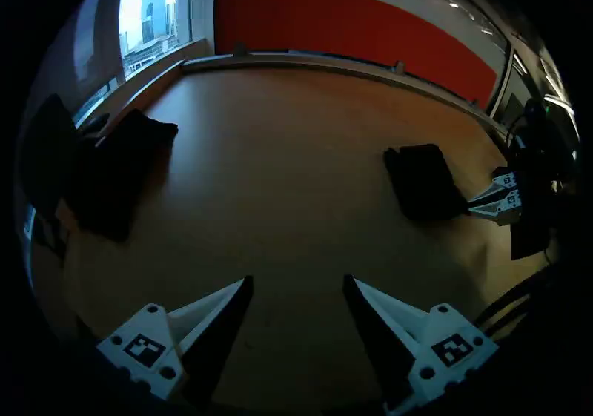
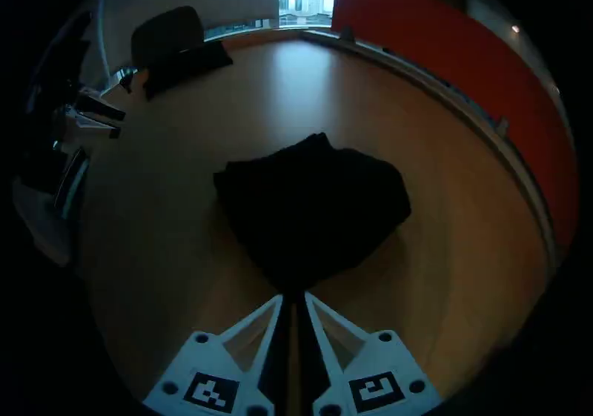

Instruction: Fold towel

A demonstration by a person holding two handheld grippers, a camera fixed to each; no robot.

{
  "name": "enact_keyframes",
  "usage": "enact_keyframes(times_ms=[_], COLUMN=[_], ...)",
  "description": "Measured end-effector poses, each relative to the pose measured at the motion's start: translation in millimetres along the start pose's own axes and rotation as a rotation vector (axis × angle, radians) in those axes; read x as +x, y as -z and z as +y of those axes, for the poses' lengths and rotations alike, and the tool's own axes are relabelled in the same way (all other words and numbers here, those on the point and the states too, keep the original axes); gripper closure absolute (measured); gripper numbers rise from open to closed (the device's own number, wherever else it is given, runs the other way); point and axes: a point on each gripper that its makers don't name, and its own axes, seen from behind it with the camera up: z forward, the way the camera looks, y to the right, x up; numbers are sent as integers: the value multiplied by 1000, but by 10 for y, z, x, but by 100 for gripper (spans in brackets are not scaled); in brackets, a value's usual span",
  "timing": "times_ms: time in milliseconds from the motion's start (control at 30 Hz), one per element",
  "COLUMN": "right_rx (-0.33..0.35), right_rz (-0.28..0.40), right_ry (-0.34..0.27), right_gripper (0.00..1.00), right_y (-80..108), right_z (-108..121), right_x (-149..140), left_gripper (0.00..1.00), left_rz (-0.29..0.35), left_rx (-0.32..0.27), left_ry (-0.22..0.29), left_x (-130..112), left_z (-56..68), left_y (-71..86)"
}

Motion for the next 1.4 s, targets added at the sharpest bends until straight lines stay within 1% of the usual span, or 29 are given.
enact_keyframes(times_ms=[133, 333, 667, 867, 967, 1067, 1267, 1400], right_rx=[-1, 12, 19, 9, 8, 9, 5, 3], right_rz=[10, 45, 125, 182, 199, 203, 203, 204], right_ry=[11, 30, 116, 132, 134, 134, 132, 118], right_gripper=[95, 95, 95, 95, 95, 95, 95, 95], right_y=[93, 262, 588, 807, 895, 956, 1029, 1070], right_z=[48, 117, 229, 301, 325, 341, 397, 455], right_x=[148, 488, 1251, 1697, 1812, 1853, 1860, 1847], left_gripper=[11, 11, 11, 10, 11, 11, 11, 11], left_rz=[4, 10, 36, 55, 61, 64, 68, 69], left_rx=[-3, -14, -38, -46, -49, -52, -58, -61], left_ry=[-5, -13, -29, -35, -39, -38, -36, -40], left_x=[15, 60, 214, 306, 337, 356, 388, 407], left_z=[3, 28, 101, 117, 123, 133, 158, 175], left_y=[-10, -20, -13, 11, 17, 11, 4, 2])
